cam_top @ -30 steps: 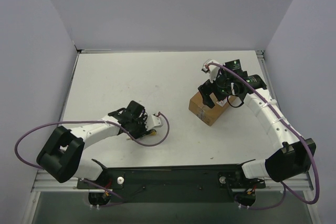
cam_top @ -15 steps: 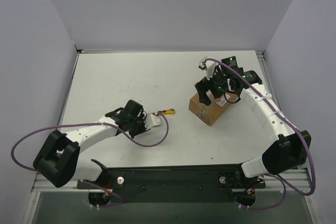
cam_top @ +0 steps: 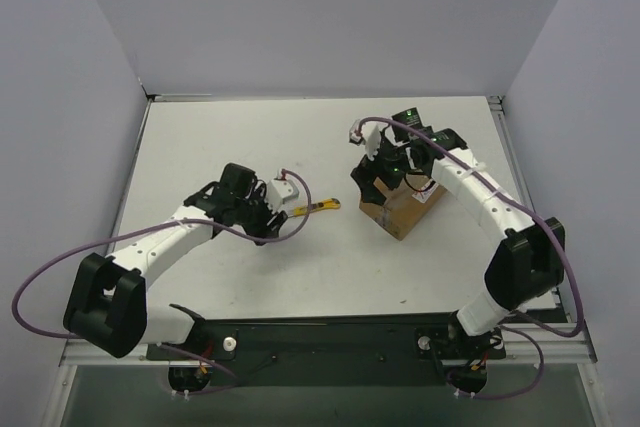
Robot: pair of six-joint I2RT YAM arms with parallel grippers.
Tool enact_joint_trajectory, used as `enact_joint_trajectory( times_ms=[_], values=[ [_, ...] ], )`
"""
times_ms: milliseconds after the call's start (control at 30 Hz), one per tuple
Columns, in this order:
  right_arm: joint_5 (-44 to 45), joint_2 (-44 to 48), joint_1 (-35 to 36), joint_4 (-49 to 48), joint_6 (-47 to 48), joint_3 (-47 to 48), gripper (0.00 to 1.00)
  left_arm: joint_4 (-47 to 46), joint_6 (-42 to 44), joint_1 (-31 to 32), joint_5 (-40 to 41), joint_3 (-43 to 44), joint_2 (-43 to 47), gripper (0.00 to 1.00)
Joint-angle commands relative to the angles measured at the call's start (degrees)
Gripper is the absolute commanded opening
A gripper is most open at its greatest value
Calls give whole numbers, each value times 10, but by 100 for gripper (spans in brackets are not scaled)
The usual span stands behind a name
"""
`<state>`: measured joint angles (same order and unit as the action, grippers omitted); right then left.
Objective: Unpack the express box
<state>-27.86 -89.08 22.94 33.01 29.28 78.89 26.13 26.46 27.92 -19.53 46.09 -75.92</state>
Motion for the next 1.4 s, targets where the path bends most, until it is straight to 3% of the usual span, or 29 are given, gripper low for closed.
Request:
enact_joint_trajectory(
  times_ms=[0, 133, 333, 533, 800, 933, 1233, 1367],
  values=[
    [-56, -61, 18, -14, 130, 29, 85, 19, -69, -48, -38, 62, -5, 71],
    [-73, -168, 24, -1, 165, 117, 83, 52, -76, -69, -24, 89, 9, 76],
    [-50, -261, 65, -11, 251, 149, 74, 92, -118, -99, 0, 92, 51, 77],
    [-32, -320, 97, -20, 299, 177, 71, 110, -164, -171, -34, 79, 84, 77],
    [-19, -354, 120, -21, 334, 187, 68, 105, -175, -204, -51, 68, 83, 76],
    [-12, -361, 125, -20, 343, 181, 58, 105, -168, -206, -51, 74, 82, 76],
    [-10, -384, 141, 6, 341, 181, 47, 107, -156, -205, -60, 83, 77, 76],
    [-7, -394, 147, 8, 326, 188, 27, 107, -153, -205, -70, 86, 75, 76]
  ],
)
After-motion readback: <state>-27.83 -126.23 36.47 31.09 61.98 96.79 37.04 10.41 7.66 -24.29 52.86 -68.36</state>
